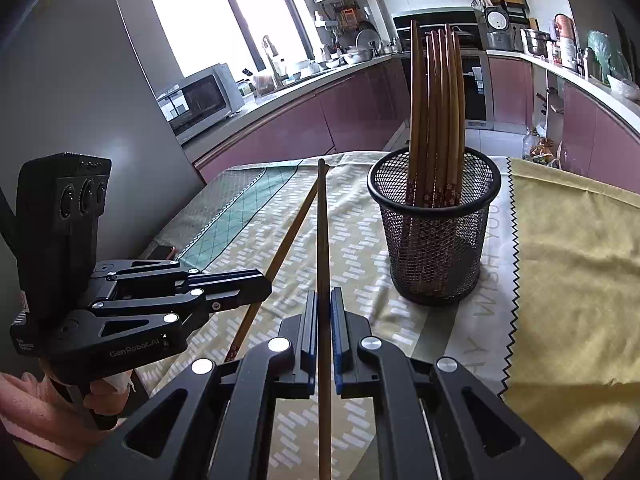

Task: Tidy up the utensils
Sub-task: 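Lift the left tool's chopstick toward the mesh cup while the right tool carries its own, then lower the left tool's chopstick into the cup while the right tool inserts its own, then push both held chopsticks down into the cup among the others, then open both tools to release the chopsticks and pull back from the cup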

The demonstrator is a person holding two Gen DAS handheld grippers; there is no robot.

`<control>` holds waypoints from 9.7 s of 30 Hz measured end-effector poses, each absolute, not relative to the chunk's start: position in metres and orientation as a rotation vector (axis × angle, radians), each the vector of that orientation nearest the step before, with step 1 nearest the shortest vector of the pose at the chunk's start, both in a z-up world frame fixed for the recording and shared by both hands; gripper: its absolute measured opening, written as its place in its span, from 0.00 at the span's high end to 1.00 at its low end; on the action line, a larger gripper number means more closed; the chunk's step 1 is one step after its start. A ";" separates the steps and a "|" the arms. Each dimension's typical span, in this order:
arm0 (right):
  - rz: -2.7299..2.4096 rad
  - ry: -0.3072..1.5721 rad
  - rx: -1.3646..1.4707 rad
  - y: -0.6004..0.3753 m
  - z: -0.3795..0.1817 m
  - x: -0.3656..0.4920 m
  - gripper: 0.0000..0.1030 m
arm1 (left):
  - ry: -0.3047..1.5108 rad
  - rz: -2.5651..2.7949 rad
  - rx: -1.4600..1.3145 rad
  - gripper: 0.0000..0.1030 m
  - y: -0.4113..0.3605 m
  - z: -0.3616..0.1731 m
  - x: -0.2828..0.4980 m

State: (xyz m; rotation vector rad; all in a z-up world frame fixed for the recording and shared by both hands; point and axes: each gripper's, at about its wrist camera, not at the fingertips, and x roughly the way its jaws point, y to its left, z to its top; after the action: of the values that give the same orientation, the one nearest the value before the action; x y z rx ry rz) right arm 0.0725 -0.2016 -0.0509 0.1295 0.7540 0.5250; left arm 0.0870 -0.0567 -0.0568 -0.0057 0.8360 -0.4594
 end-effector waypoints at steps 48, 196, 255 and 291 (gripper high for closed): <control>0.508 0.652 0.171 -0.208 -0.026 0.066 0.95 | 0.755 -0.530 -0.048 0.93 -0.054 -0.024 0.081; 0.446 0.539 0.126 -0.236 0.033 0.127 0.95 | 0.656 -0.593 0.031 0.93 -0.104 0.049 0.136; 0.428 0.618 0.139 -0.227 0.018 0.156 0.95 | 0.699 -0.565 0.063 0.93 -0.117 0.021 0.171; 0.419 0.653 0.163 -0.228 0.011 0.174 0.95 | 0.743 -0.567 0.064 0.93 -0.130 0.011 0.196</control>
State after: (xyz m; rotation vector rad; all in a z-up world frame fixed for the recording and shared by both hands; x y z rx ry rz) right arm 0.1744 -0.2282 0.0109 0.1632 0.6531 0.4189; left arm 0.1955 -0.1300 0.0107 0.0636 0.7434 -0.5668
